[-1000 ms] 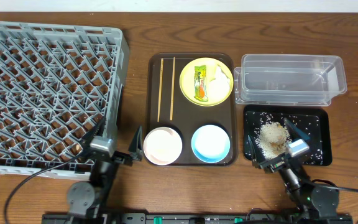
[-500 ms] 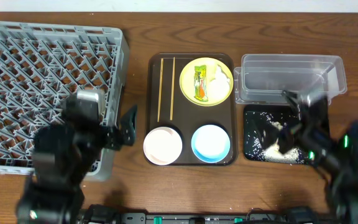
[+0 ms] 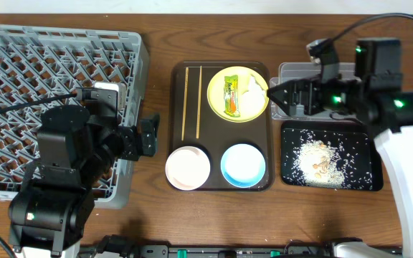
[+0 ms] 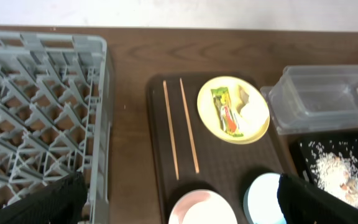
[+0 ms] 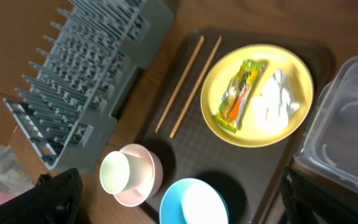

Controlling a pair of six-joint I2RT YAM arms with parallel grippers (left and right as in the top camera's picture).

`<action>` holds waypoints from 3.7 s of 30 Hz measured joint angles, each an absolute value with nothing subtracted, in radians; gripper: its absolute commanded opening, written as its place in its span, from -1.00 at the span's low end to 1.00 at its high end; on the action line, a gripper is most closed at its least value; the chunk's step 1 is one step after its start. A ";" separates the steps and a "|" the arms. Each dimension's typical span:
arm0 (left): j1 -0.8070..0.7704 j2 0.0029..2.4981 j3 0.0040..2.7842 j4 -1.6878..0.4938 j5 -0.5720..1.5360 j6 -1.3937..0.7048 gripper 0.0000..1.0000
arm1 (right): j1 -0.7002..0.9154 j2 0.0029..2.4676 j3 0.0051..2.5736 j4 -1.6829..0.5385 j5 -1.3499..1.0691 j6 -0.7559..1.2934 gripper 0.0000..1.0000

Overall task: Sort waste into correct bins and load items into the dishwasher
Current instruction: 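Move the right gripper to the yellow plate and grasp the snack wrapper, then carry the wrapper right and drop it into the clear plastic bin, then grasp the white tissue on the yellow plate and drop it in the bin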

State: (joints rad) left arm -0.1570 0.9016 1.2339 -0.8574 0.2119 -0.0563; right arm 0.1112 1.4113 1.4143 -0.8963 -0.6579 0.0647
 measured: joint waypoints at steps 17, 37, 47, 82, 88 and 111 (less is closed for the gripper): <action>-0.157 0.902 1.234 -0.891 0.212 -0.057 0.96 | 0.540 1.808 1.417 -0.591 0.009 0.157 0.32; -0.157 0.902 1.234 -0.891 0.212 -0.056 0.96 | 0.538 2.124 1.425 -0.393 0.068 0.282 -0.98; -0.157 0.902 1.234 -0.890 0.212 -0.057 0.96 | 0.481 1.823 1.427 -0.534 0.047 0.268 -0.98; -0.157 0.902 1.234 -0.890 0.212 -0.057 0.96 | 0.474 1.804 1.403 -0.554 -0.038 0.130 0.71; -0.157 0.902 1.234 -0.890 0.212 -0.057 0.96 | 0.506 2.000 1.406 -0.406 0.218 0.160 0.62; -0.157 0.902 1.234 -0.891 0.213 -0.056 0.96 | 0.281 1.661 1.448 -0.613 0.147 0.176 -0.98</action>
State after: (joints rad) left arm -0.1570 0.9016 1.2343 -0.8906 0.2127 -0.0563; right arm 0.2806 1.6608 1.4483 -0.6128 0.1471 0.1761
